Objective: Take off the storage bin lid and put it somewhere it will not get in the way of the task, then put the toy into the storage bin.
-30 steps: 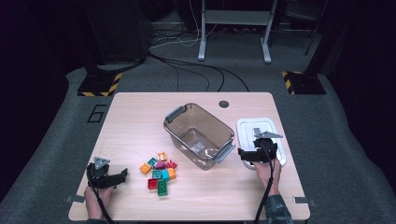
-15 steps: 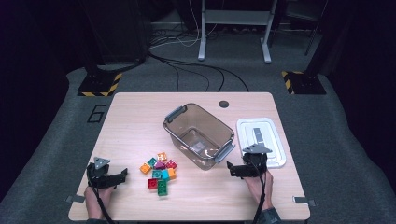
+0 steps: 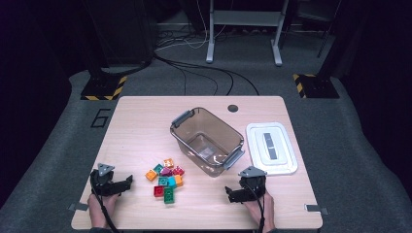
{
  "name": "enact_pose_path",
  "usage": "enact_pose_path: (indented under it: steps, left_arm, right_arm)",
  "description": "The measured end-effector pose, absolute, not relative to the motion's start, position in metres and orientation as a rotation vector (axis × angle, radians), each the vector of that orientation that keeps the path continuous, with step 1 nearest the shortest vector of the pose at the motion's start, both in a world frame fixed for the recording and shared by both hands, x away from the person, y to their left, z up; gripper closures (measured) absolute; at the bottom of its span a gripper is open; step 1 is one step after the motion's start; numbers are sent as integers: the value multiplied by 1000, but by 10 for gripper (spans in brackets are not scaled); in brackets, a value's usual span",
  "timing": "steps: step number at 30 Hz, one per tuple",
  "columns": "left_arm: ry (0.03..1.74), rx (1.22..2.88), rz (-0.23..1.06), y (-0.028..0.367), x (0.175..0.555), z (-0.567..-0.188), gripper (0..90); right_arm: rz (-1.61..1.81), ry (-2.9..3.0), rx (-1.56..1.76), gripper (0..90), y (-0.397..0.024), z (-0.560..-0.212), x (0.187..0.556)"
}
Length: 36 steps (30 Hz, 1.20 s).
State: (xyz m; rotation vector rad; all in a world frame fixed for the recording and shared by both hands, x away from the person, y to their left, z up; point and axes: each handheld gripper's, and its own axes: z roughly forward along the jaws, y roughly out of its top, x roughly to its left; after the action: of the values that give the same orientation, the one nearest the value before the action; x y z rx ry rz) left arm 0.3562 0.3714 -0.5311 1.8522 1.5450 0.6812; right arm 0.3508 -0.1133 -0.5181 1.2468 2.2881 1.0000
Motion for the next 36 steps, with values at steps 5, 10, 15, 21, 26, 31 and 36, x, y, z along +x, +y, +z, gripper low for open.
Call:
enact_pose_path:
  steps: [5,10,15,21,26,31,36]
  left_arm:
    - [1544,1852,680,371,356,-531,94]
    - [1545,1853,678,371,356,-531,95]
    - [1544,1853,680,371,356,-531,96]
    - [1545,1853,685,371,356,-531,95]
    - [1526,1835,695,371,353,-530,57]
    - [1505,1804,663,370,348,-524,14]
    - [1451,1802,627,365,344,-517,0]
  right_arm:
    - [992,2310,1228,0,-110,-524,348]
    - [961,2317,1201,0,-106,-527,345]
    - [961,2331,1200,0,-106,-528,345]
    - [970,2323,1217,0,-105,-529,345]
    - [957,2321,1195,0,-106,-529,344]
    - [961,2319,1219,0,-105,-529,346]
    - [960,2317,1221,0,-105,-529,345]
